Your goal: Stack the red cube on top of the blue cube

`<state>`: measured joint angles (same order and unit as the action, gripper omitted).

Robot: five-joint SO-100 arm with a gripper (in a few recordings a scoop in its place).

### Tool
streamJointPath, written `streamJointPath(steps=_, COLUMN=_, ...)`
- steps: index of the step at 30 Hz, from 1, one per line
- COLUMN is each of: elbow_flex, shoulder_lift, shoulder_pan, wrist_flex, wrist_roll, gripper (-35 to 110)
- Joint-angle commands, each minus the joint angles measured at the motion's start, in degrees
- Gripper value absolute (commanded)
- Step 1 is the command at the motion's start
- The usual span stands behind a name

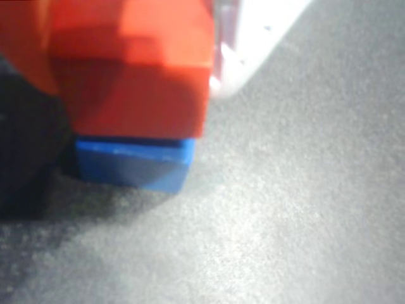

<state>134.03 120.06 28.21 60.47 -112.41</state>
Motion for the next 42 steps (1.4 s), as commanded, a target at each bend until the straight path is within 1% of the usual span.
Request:
streamJointPath(steps=1, elbow_flex=0.4, shoulder_lift=2.5, shoulder_pan=0.7, wrist_flex=-1.2, wrist_roll=-0.6, gripper=16)
streamJointPath(steps=7, elbow_flex=2.1, shoulder_lift=4.1, shoulder_pan=0.9, wrist_flex=-2.9, wrist_roll=-1.0, gripper=21)
streamJointPath(steps=15, elbow_flex=2.1, shoulder_lift=4.4, shoulder_pan=1.3, wrist_flex=-2.9, wrist_roll=-1.2, gripper=21)
streamJointPath(steps=19, elbow_flex=0.8, shoulder_lift=6.2, shoulder_pan=2.9, wrist_flex=-2.9, wrist_roll=-2.7, gripper=21)
streamJointPath(steps=25, elbow_flex=-5.1, shoulder_lift=10.3, shoulder_pan=2.8, wrist_flex=-2.3, wrist_roll=-1.2, gripper=22)
streamJointPath(steps=28, elbow_flex=-7.5, shoulder_lift=12.7, shoulder_pan=-0.2, wrist_flex=-1.6, wrist_roll=4.5, gripper=22)
streamJointPath(steps=29, elbow_flex=-8.0, shoulder_lift=13.4, shoulder_pan=-1.8, wrist_flex=-1.6, wrist_roll=7.8, gripper=21)
streamJointPath(steps=32, elbow_flex=-9.1, shoulder_lift=14.6, shoulder_pan=-5.6, wrist_flex=-1.2, wrist_roll=12.7, gripper=21)
streamJointPath(steps=37, elbow_flex=-10.7, shoulder_lift=15.0, shoulder_pan=-9.7, wrist_flex=-0.1, wrist_roll=16.0, gripper=19)
streamJointPath(steps=39, elbow_flex=-11.2, shoulder_lift=16.2, shoulder_pan=-12.9, wrist_flex=0.2, wrist_roll=19.5, gripper=14)
streamJointPath(steps=41, elbow_flex=-11.0, shoulder_lift=17.7, shoulder_pan=-17.0, wrist_flex=0.5, wrist_roll=20.6, gripper=1)
streamJointPath(steps=42, elbow_flex=-9.9, shoulder_lift=18.7, shoulder_pan=-18.8, wrist_flex=-0.5, wrist_roll=20.8, gripper=0)
